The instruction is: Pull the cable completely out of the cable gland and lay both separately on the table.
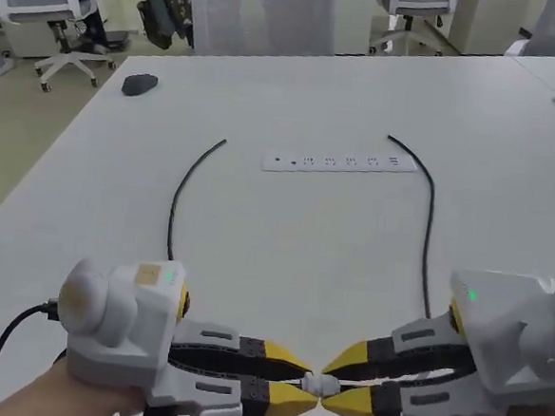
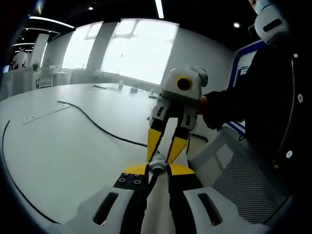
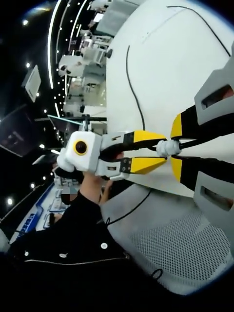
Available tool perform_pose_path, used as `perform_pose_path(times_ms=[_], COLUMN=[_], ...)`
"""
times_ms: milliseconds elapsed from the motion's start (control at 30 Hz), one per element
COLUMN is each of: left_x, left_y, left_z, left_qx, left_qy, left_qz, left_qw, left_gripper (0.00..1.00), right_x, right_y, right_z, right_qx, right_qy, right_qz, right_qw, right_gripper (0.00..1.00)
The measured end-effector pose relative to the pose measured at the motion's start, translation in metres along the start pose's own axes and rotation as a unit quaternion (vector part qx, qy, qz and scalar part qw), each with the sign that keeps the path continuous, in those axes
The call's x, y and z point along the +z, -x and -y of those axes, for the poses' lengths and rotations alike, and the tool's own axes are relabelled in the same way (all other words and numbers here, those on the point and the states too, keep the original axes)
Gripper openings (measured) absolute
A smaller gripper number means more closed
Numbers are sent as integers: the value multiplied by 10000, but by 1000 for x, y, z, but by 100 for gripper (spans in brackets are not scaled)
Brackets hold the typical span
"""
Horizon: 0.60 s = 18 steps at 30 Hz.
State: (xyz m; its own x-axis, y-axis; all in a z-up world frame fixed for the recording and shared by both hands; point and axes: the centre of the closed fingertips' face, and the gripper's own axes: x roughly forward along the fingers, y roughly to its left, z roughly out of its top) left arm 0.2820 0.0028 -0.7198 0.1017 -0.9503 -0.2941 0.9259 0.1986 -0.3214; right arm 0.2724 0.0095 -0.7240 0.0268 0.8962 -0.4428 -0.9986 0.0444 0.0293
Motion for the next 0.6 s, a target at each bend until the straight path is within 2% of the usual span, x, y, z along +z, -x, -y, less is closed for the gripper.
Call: perform_pose_path(times_ms=[133, 200, 333, 367, 433, 600], left_x=[0, 1, 1, 0, -1, -4], left_y=[0, 0, 2, 3, 5, 12], left_z=[-1, -1, -1, 0, 0, -4], left_qx=[40, 76, 118, 123, 163, 294], left_qy=[165, 110, 14, -9, -143, -158], left_qz=[56, 71, 82, 73, 50, 51], left_qw=[9998, 9999, 9999, 9999, 9998, 9994], left_gripper=[15, 15, 15, 15, 15, 15], right_x=[1, 1, 2, -1, -5, -8], right_y=[0, 0, -2, -2, -2, 2], right_z=[1, 2, 3, 8, 8, 14], right_qx=[-95, -149, -201, -334, -254, -373], right_qy=[341, 524, 493, 404, 205, 280], right_qz=[-43, -78, -142, -251, -309, -338], right_qw=[9994, 9985, 9985, 9983, 9990, 9983], right_gripper=[7, 8, 11, 16, 24, 15])
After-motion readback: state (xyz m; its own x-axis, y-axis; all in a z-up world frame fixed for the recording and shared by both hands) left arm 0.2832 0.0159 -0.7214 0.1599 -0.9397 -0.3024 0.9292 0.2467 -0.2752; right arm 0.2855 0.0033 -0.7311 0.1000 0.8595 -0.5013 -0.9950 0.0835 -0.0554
